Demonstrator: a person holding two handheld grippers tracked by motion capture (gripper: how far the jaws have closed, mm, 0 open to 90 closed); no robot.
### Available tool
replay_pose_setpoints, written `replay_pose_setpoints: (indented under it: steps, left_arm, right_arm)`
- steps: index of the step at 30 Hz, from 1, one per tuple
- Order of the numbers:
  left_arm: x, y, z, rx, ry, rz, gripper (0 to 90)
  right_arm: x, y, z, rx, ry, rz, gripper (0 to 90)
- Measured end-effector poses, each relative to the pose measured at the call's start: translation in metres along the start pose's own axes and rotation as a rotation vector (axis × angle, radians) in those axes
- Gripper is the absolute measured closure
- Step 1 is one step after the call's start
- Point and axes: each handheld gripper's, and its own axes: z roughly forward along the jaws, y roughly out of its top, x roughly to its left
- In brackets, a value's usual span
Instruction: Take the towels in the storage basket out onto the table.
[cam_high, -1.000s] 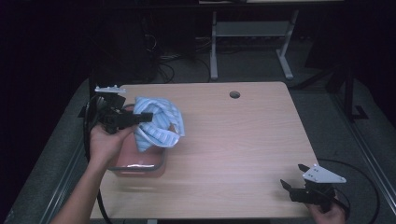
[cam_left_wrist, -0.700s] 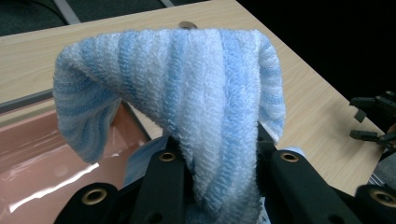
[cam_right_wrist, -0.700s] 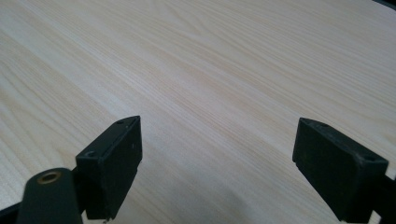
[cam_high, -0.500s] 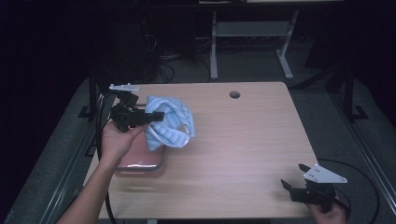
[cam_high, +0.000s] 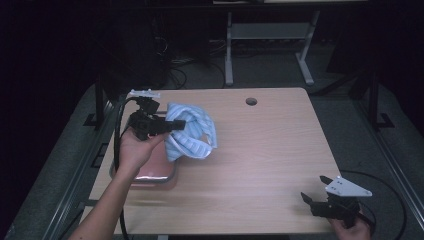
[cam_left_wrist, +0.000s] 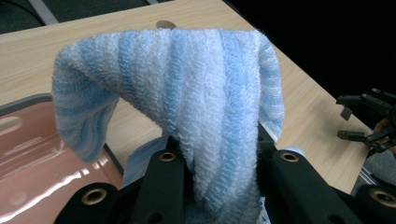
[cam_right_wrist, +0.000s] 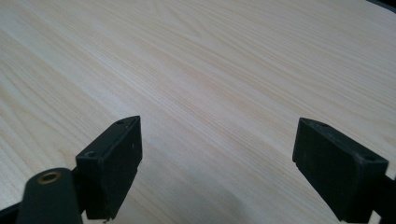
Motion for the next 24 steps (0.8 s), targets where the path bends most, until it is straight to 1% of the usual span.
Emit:
replay_pose_setpoints:
  steps: [24]
  left_arm:
    - [-0.015, 0.008, 0.032, 0.031, -0.039, 0.027, 73.2]
  right_arm:
    - [0.0, 0.001, -0.001, -0.004, 0.001, 0.001, 15.2]
